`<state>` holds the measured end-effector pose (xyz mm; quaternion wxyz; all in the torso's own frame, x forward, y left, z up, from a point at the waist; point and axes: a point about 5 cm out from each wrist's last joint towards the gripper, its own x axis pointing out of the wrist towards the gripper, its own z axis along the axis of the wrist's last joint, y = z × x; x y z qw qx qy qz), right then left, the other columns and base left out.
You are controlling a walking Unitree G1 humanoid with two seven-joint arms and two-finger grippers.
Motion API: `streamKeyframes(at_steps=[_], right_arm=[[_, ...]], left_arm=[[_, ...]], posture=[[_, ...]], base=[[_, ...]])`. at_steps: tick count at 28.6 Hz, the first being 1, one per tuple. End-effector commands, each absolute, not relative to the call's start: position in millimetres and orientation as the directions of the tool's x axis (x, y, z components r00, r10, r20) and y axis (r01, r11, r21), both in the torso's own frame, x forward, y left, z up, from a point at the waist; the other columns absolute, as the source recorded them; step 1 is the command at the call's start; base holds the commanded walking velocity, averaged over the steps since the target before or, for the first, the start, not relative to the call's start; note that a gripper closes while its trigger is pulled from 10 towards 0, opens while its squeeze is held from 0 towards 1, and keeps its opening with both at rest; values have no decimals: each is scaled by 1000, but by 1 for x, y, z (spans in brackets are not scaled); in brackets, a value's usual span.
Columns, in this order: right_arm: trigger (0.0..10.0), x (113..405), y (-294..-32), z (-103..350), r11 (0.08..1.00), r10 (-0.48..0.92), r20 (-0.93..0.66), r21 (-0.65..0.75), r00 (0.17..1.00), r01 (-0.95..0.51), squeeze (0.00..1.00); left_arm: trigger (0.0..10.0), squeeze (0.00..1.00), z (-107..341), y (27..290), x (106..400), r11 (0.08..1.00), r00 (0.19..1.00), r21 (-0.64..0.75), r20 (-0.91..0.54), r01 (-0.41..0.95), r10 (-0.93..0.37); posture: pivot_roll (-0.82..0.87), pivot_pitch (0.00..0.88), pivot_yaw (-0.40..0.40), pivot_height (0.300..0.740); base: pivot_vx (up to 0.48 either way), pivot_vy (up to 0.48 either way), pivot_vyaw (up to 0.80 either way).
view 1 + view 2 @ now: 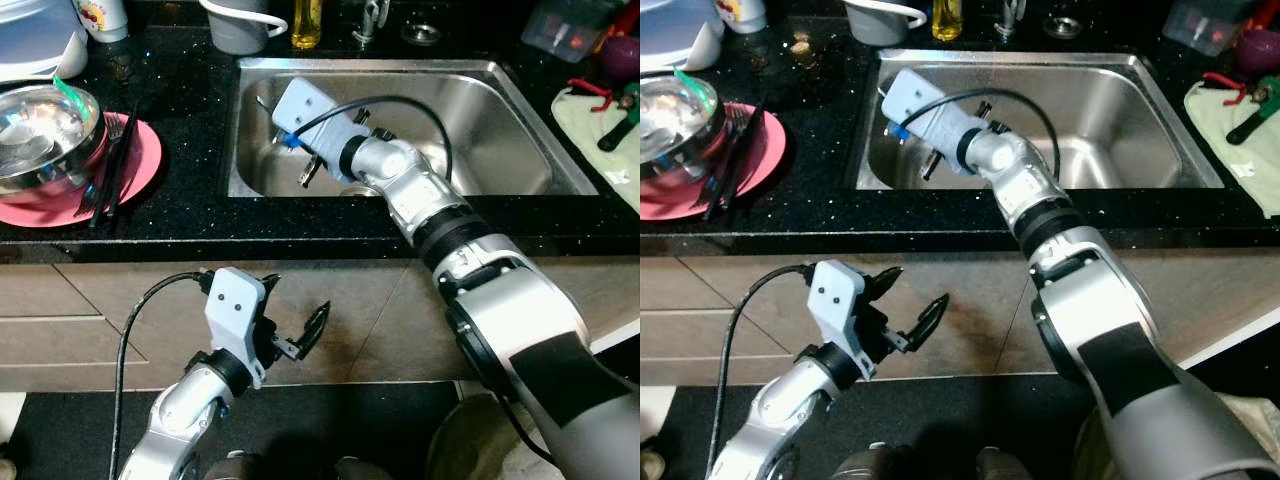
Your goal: Kitchen organization
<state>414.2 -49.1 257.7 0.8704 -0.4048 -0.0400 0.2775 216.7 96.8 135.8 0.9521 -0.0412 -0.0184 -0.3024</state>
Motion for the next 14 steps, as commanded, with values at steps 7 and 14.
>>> streamKeyframes(at_steps=[7, 14], right_arm=[[10000, 420, -59, 271, 602, 433, -82, -715, 898, -356, 737], [10000, 423, -76, 283, 776, 411, 11, -530, 912, -343, 0]], left_arm=[[10000, 0, 136, 93, 211, 812, 815, -74, 56, 580, -577], [10000, 0, 137, 93, 213, 811, 814, -69, 59, 581, -578]], posture=[[49, 145, -107, 740], [41, 141, -101, 740]], base=[[0, 0, 0], [0, 0, 0]])
